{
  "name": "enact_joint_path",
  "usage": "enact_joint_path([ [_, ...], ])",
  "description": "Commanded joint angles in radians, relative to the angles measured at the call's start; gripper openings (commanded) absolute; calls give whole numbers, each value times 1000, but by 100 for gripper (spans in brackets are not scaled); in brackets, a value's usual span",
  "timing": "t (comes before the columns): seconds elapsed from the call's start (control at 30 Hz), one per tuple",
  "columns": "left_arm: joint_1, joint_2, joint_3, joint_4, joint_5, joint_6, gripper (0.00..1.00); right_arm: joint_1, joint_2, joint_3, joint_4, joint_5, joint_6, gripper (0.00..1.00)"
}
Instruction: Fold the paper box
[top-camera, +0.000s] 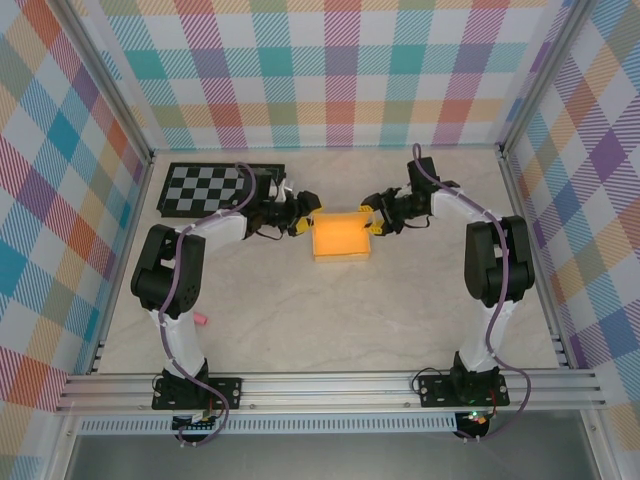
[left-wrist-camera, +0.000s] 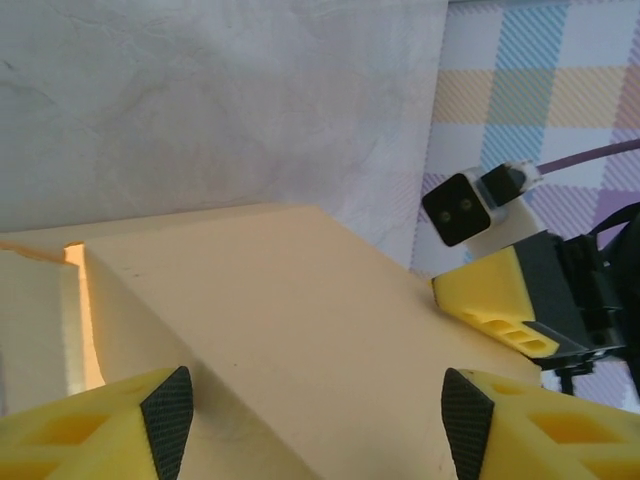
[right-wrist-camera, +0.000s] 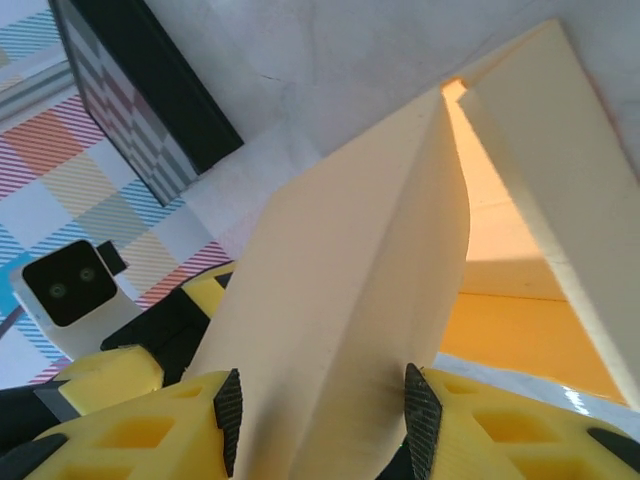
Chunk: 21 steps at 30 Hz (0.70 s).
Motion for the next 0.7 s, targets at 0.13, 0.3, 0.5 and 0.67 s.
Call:
enact_joint_path([
  [0.13,-19,-40,-77,-56,-78,247,60,10,20,5,-145,79,-274,47],
  [0.3,-28,-58,-168,52,-116,239,58,16,5,-84,-69,91,-293,42],
  [0.5,-28,-64,-221,75,-167,262,59,24,-4,-114,-68,125,-321,43],
  [0.67,-28,-46,-192,5,-174,325,59,22,-27,-55,-203,205,-412,51],
])
